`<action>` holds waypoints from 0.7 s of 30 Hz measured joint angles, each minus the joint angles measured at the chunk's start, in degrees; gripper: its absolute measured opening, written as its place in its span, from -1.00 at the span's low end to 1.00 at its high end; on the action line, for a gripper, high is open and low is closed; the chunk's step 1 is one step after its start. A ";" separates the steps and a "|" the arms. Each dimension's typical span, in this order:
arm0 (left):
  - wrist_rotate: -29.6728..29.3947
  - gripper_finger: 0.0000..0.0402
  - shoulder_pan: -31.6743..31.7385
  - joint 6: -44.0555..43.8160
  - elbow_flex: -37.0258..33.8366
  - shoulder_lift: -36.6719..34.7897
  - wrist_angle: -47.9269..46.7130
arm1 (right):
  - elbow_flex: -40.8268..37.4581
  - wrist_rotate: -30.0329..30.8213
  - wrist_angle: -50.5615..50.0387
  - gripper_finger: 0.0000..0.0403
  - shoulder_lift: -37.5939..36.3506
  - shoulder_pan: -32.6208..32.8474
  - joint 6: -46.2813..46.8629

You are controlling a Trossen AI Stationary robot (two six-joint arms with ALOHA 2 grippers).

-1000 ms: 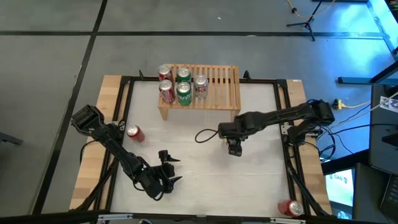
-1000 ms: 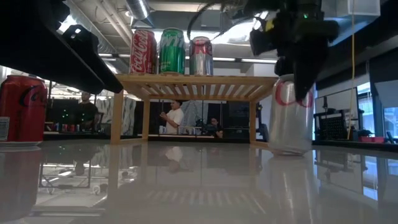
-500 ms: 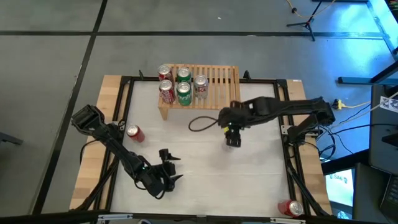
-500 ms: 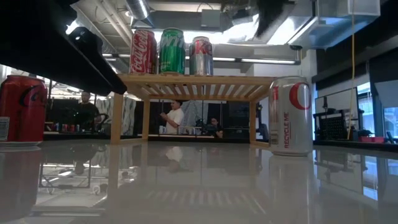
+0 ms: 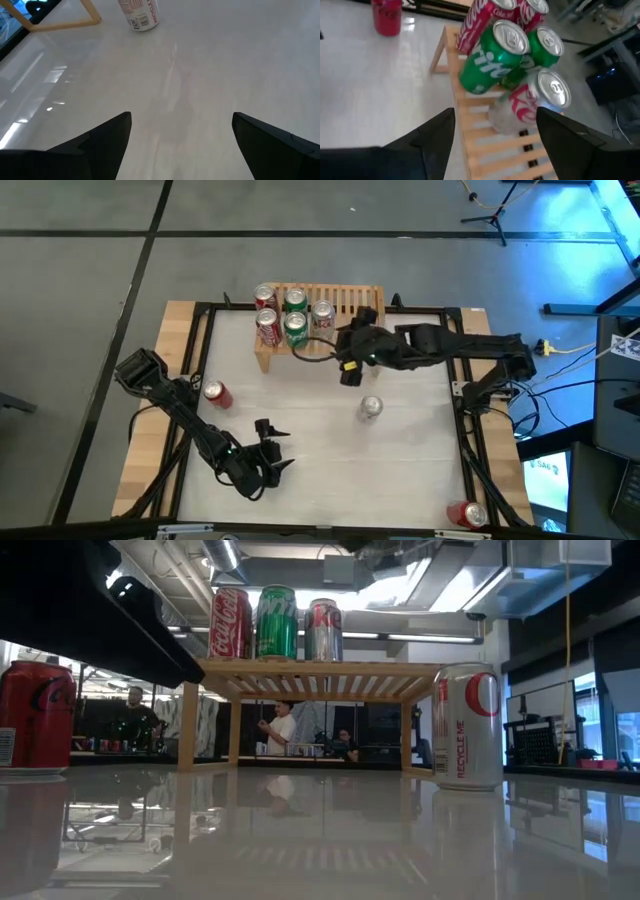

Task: Place canned beverage on shelf
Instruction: Adjust the red silver soda can on the shelf

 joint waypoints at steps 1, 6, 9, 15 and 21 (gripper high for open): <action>0.00 0.68 0.00 0.64 0.00 0.00 -0.04 | -0.11 -0.47 1.03 0.35 0.46 -0.13 -0.18; -0.38 0.68 0.07 2.09 -0.54 0.00 -0.14 | -0.12 -0.84 4.57 0.35 2.70 -2.50 -5.01; -0.31 0.68 0.04 2.13 -1.43 0.00 -0.17 | -0.20 -1.93 6.95 0.35 4.12 -5.54 -8.44; -0.37 0.68 1.15 2.66 -2.86 0.00 -0.28 | -0.21 -16.18 15.03 0.36 4.53 -15.00 -10.69; 0.04 0.68 3.14 2.71 -3.65 0.00 -0.53 | -0.21 -26.14 16.87 0.36 4.53 -21.17 -8.09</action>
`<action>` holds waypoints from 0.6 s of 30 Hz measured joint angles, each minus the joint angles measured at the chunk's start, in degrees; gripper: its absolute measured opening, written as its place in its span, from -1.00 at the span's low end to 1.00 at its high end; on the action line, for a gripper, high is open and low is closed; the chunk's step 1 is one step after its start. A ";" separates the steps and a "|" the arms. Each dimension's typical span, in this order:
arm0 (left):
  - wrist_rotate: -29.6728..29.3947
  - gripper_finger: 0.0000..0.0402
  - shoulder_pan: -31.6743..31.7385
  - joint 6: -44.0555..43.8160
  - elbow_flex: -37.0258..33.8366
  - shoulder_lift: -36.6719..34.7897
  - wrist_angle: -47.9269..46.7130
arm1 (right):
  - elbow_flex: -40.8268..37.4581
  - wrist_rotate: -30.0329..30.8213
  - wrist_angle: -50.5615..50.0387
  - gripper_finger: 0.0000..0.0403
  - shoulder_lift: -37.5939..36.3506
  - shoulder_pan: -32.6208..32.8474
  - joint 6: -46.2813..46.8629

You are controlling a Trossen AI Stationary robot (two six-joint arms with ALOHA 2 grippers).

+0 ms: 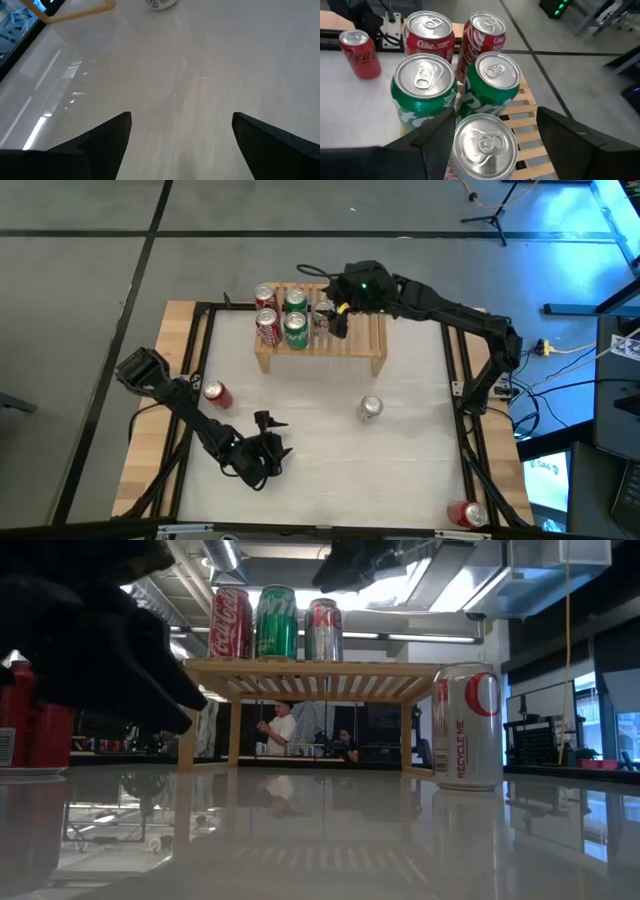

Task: Place canned beverage on shelf
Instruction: Adjust the red silver soda can on the shelf

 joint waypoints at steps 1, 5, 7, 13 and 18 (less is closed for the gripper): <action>0.36 0.68 0.32 -0.01 -0.04 0.00 -0.04 | 0.00 -0.41 0.00 0.36 0.00 -0.34 0.33; 7.36 0.68 1.76 -0.21 -0.04 0.00 0.01 | 0.00 1.75 1.25 0.40 0.33 -0.65 2.41; 8.92 0.68 2.42 -0.22 -0.04 0.00 0.07 | 0.00 5.03 1.41 0.47 0.33 -0.46 2.80; 9.24 0.68 3.00 -0.15 -0.04 0.00 0.03 | 0.00 5.73 0.61 0.75 0.33 0.29 3.30; 9.30 0.68 2.79 -0.10 -0.04 0.00 -0.05 | 0.00 5.77 0.47 0.95 0.33 0.27 4.09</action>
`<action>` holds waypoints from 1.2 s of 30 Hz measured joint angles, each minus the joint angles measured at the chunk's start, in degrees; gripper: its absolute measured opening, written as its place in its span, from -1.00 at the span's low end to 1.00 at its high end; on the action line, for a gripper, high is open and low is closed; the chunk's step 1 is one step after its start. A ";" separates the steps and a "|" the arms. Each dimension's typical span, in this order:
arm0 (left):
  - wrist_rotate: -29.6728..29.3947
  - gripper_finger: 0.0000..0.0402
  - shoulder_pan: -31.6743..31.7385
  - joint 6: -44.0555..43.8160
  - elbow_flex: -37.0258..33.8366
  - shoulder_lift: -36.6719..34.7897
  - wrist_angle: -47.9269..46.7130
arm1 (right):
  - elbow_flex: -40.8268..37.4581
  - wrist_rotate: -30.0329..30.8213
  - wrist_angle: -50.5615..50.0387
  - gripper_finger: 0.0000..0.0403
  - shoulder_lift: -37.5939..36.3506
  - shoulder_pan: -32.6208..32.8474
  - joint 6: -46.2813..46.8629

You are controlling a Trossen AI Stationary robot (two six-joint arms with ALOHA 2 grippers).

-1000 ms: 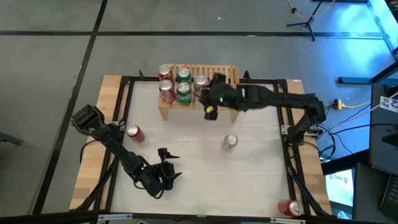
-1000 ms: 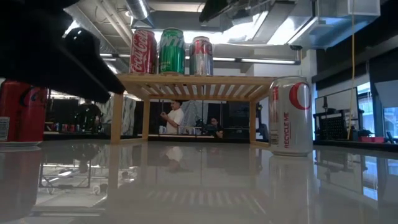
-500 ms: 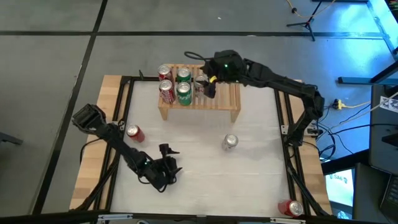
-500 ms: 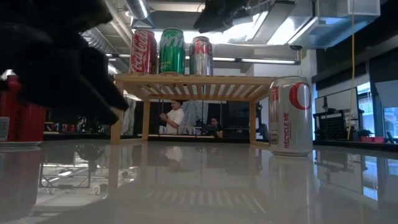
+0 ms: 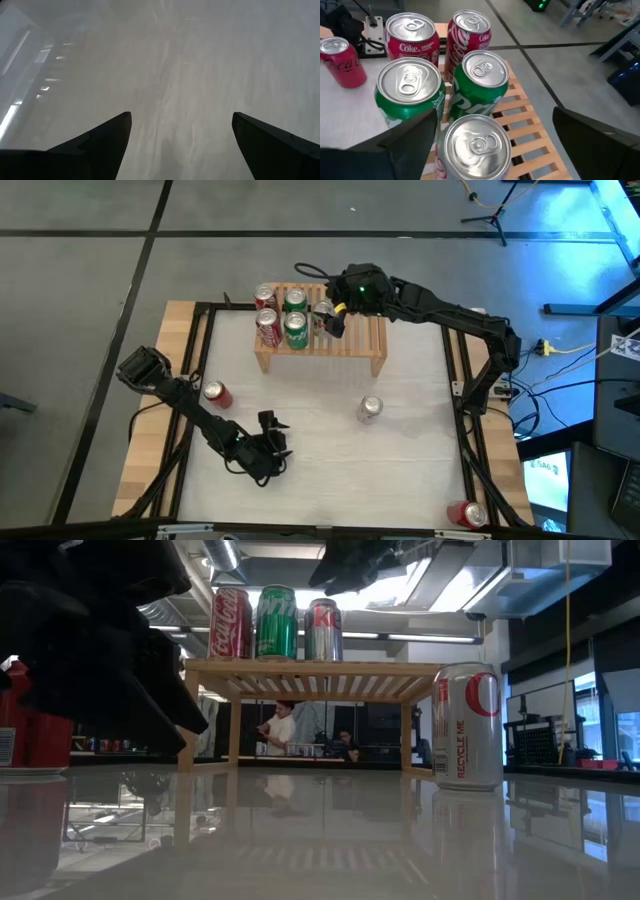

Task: Place canned beverage on shelf
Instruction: Adjust the red silver soda can on the shelf

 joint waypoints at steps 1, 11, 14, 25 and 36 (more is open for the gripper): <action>-0.02 0.68 -0.09 0.00 0.00 0.00 -0.05 | 0.00 -0.01 0.01 0.97 0.00 0.01 0.12; -0.20 0.68 -0.12 -0.35 -0.74 0.00 0.25 | 0.00 -1.06 -3.01 0.90 0.00 1.02 -0.13; -0.21 0.68 -0.12 -0.35 -0.74 0.00 0.40 | 0.00 -1.17 -3.07 0.89 0.00 0.92 0.31; -0.95 0.68 -0.12 -0.06 -0.75 0.00 0.32 | 0.09 -1.75 -4.57 0.89 2.85 -0.19 1.57; -1.99 0.68 -0.12 0.02 -0.76 0.00 0.37 | 0.02 -1.02 -4.80 0.86 5.47 -0.07 0.65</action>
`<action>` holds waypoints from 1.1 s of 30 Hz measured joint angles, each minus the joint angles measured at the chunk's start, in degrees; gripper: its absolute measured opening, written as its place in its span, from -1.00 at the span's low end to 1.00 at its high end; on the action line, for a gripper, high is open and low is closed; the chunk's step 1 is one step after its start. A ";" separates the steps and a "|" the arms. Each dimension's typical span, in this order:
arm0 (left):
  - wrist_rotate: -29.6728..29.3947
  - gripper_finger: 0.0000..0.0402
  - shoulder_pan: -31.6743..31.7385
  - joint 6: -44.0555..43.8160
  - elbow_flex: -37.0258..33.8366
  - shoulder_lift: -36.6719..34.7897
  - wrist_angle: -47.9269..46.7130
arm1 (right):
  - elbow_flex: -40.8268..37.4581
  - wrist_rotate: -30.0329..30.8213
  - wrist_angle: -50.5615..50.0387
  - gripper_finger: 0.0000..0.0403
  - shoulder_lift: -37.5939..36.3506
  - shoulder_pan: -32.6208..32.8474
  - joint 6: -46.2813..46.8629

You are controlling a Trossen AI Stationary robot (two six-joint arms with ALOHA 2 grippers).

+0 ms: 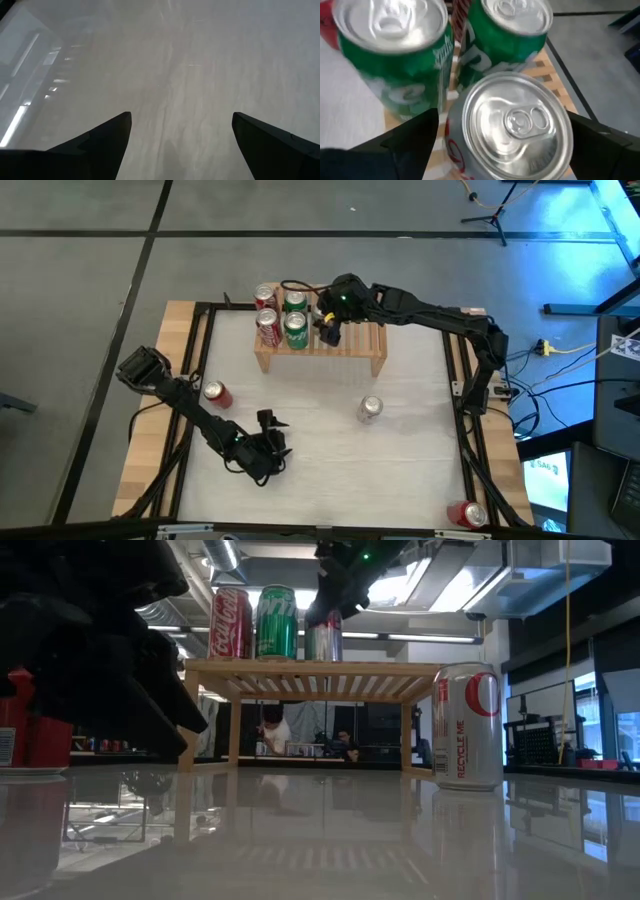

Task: Place canned beverage on shelf
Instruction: Adjust the red silver soda can on the shelf

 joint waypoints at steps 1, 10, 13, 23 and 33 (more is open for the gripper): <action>0.00 0.68 0.00 0.00 0.02 0.00 0.02 | 0.00 0.01 -0.43 0.82 0.02 0.00 -0.22; 0.00 0.68 0.00 0.02 0.02 0.00 -0.07 | 0.02 0.00 -0.17 0.45 0.00 0.01 -2.58; 0.00 0.68 0.00 0.02 0.02 0.00 -0.07 | 0.02 0.00 0.68 0.45 -0.01 0.02 -3.93; -0.63 0.68 0.00 0.00 0.02 0.00 -0.17 | 3.61 0.10 1.42 0.45 -0.79 -0.18 -4.53; -0.64 0.68 0.00 0.02 0.02 0.00 -0.26 | 3.17 -2.32 1.15 0.45 -0.33 -4.05 -4.41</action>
